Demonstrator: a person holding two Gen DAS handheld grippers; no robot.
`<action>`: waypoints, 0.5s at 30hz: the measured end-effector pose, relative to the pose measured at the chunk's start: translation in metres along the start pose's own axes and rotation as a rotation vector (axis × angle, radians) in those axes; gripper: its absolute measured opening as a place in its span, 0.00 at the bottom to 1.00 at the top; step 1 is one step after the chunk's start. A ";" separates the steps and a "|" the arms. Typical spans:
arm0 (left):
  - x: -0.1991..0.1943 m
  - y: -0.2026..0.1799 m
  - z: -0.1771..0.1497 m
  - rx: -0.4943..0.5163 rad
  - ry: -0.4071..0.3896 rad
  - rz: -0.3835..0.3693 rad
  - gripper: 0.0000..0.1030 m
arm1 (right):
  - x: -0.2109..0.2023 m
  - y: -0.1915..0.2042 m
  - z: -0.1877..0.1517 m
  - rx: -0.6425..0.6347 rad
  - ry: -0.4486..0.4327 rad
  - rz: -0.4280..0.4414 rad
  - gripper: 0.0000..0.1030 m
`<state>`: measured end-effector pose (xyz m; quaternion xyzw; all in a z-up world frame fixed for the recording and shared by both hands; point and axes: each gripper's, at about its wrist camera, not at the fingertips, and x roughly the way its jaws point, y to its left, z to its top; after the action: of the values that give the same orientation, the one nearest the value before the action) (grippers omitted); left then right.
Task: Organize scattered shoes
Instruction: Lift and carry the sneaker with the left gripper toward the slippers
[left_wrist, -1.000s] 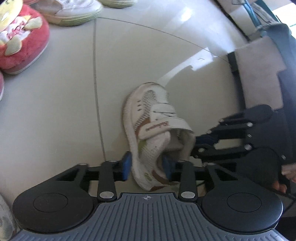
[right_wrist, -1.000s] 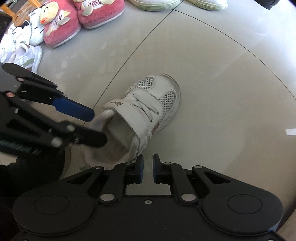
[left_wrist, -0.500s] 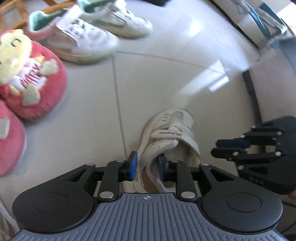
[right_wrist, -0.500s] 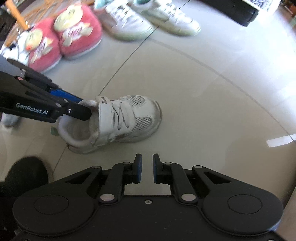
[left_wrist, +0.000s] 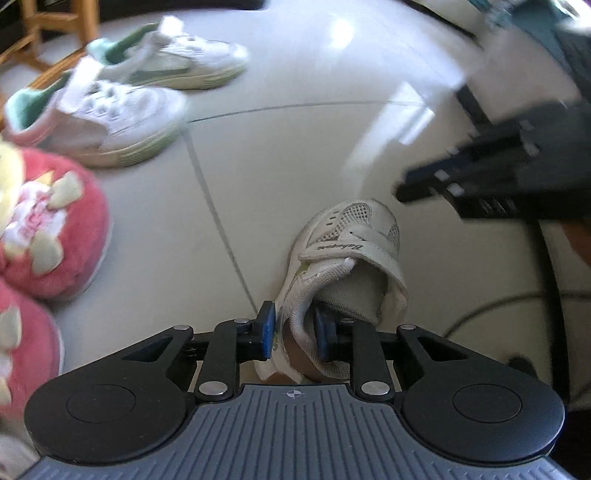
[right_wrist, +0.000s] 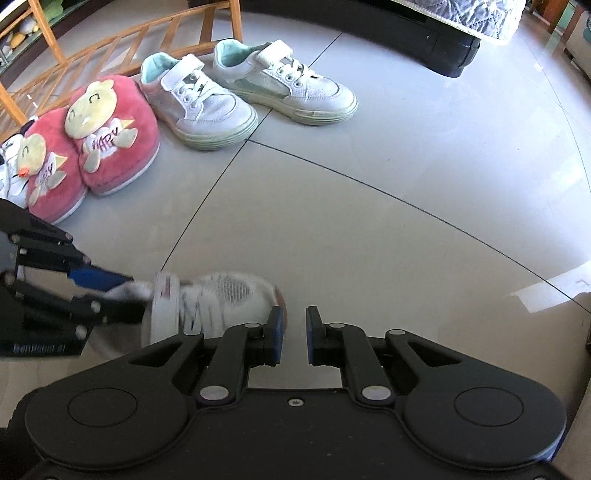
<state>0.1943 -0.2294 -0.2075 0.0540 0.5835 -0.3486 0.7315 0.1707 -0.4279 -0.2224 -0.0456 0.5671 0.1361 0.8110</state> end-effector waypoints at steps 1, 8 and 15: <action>0.002 -0.001 0.000 0.028 0.007 -0.032 0.22 | 0.002 0.000 0.001 0.003 0.004 0.002 0.13; 0.007 -0.001 -0.001 0.049 -0.010 -0.066 0.22 | 0.021 0.003 -0.005 -0.020 0.050 -0.023 0.15; -0.005 0.000 -0.007 -0.035 -0.038 -0.035 0.27 | 0.033 0.003 -0.020 -0.036 0.116 -0.026 0.15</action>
<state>0.1882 -0.2238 -0.2051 0.0245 0.5765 -0.3519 0.7370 0.1623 -0.4240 -0.2602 -0.0753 0.6100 0.1330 0.7775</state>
